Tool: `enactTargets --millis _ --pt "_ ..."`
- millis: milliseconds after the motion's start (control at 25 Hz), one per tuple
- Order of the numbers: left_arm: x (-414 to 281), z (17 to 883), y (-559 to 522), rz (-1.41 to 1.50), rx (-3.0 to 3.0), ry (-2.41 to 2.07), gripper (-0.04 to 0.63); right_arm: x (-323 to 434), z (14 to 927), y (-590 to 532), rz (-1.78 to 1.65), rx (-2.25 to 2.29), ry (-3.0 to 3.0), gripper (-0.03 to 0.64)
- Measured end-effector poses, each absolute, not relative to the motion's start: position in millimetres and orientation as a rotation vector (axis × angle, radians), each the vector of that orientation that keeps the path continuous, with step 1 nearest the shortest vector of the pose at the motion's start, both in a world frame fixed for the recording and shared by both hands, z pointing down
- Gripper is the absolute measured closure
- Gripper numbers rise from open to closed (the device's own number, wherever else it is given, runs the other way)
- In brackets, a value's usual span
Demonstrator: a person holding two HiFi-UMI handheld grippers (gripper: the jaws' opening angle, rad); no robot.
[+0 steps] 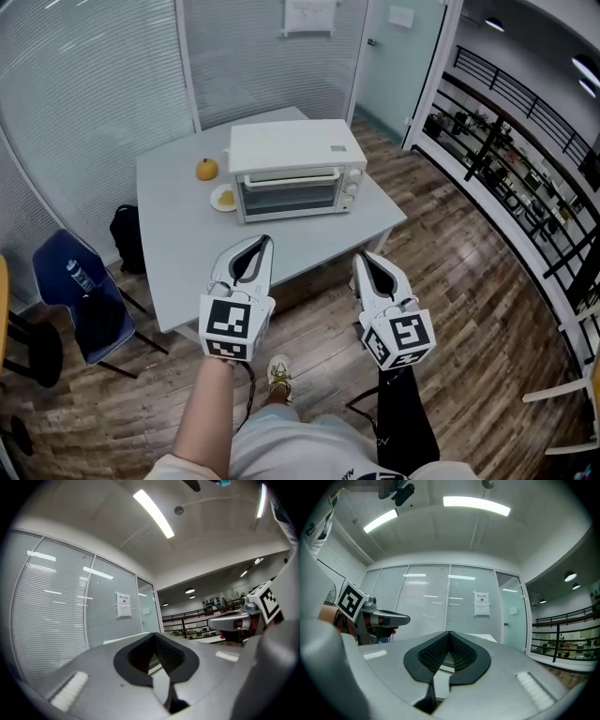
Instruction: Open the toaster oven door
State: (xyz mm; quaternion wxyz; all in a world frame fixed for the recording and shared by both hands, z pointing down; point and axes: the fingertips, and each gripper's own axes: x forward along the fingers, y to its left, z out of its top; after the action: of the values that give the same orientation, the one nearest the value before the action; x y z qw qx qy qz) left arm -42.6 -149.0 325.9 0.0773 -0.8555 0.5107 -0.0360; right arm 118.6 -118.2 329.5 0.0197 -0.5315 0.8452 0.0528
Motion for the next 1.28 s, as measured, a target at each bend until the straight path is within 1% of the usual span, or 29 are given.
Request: enactTargets --millis 600,1040,1280 --pt "-67.1 332.2 -324.5 -0.153 -2.605 1.500 0.538 82.9 321.3 -293.6 0.155 -1.708 2.623 0.614" --pt "-86.3 383.5 -393.4 -0.173 -2.738 1.553 0.540 60.1 372.4 -376.7 -0.014 -1.816 2.732 0.614" --pt "-85.1 418.5 -414.8 -0.269 -2.790 1.588 0.540 56.4 406.6 -408.0 -0.120 -1.867 2.807 0.614"
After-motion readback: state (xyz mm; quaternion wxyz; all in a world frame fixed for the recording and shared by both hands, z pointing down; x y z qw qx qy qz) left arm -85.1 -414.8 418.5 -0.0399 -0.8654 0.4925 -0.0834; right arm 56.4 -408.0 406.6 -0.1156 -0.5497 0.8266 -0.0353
